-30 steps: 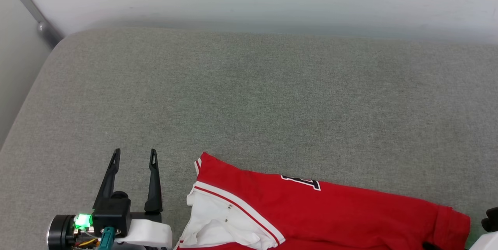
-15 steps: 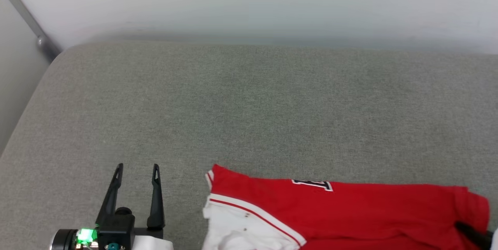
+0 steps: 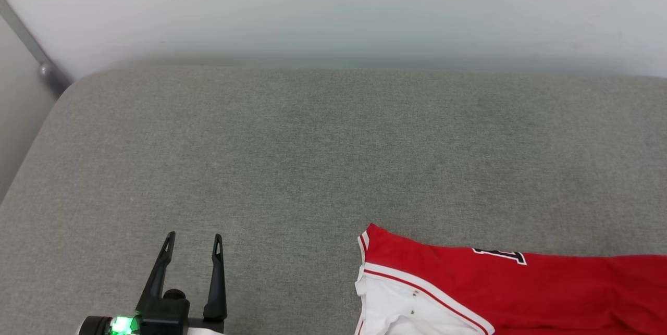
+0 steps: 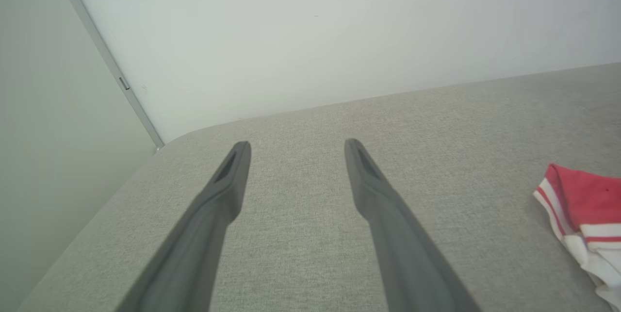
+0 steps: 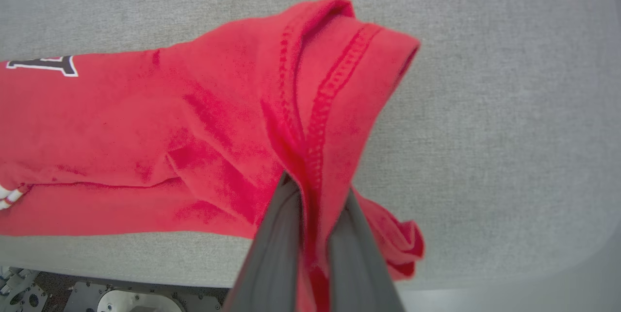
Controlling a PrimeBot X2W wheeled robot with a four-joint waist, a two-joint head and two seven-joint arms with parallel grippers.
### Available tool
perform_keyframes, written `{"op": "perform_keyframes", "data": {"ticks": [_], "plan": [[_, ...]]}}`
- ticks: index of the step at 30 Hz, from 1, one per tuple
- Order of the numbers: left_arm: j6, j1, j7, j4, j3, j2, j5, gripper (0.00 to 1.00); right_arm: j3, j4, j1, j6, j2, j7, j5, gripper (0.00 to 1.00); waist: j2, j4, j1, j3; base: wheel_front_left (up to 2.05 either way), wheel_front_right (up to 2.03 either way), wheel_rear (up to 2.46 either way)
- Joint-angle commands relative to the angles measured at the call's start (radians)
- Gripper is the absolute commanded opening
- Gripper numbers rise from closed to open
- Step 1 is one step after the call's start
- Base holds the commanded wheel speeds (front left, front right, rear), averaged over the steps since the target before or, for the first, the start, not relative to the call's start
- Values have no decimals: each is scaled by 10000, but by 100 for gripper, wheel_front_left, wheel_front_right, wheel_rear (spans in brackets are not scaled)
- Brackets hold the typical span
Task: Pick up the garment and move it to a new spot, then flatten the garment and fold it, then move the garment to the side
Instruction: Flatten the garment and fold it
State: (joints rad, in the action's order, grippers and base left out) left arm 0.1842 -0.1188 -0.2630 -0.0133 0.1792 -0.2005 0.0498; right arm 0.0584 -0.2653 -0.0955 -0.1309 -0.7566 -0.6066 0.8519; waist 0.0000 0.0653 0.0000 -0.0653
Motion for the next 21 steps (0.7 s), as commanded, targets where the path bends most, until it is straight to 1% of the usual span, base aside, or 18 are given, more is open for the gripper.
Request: {"op": "perform_keyframes", "data": {"ticks": [1, 7, 11, 14, 15, 18, 21], "plan": [[-45, -127, -20, 20, -59, 69, -56, 100, -58, 260, -102, 5, 38, -66, -70, 0, 0, -16, 0, 32, 0, 0, 0], [-166, -175, -20, 45, -118, 165, -192, 100, -615, 2531, -223, 6, 267, -276, 35, 0, 0, -32, 0, 64, 0, 0, 0], [-262, -109, -20, 45, -120, 236, -235, 100, -1413, 4336, -27, 5, 389, -713, -29, 0, 0, 23, 0, 9, 0, 0, 0], [-331, -30, -20, 33, -163, 298, -229, 100, -2267, 5448, 355, 5, 529, -1141, -110, 0, 0, 92, 0, -63, 0, 0, 0], [-402, 40, -21, 18, -201, 356, -234, 100, -3361, 6143, 920, 5, 801, -1488, -231, 0, 0, 176, 0, -169, 0, 0, 0], [-441, 106, -21, 3, -243, 408, -259, 100, -4498, 6334, 1698, 5, 1128, -1691, -423, 0, 0, 235, 0, -275, 0, 0, 0], [-492, 204, -21, 9, -261, 454, -287, 100, -5655, 6049, 2610, 5, 1462, -1811, -628, 0, 0, 290, 0, -399, 0, 0, 0]]}}
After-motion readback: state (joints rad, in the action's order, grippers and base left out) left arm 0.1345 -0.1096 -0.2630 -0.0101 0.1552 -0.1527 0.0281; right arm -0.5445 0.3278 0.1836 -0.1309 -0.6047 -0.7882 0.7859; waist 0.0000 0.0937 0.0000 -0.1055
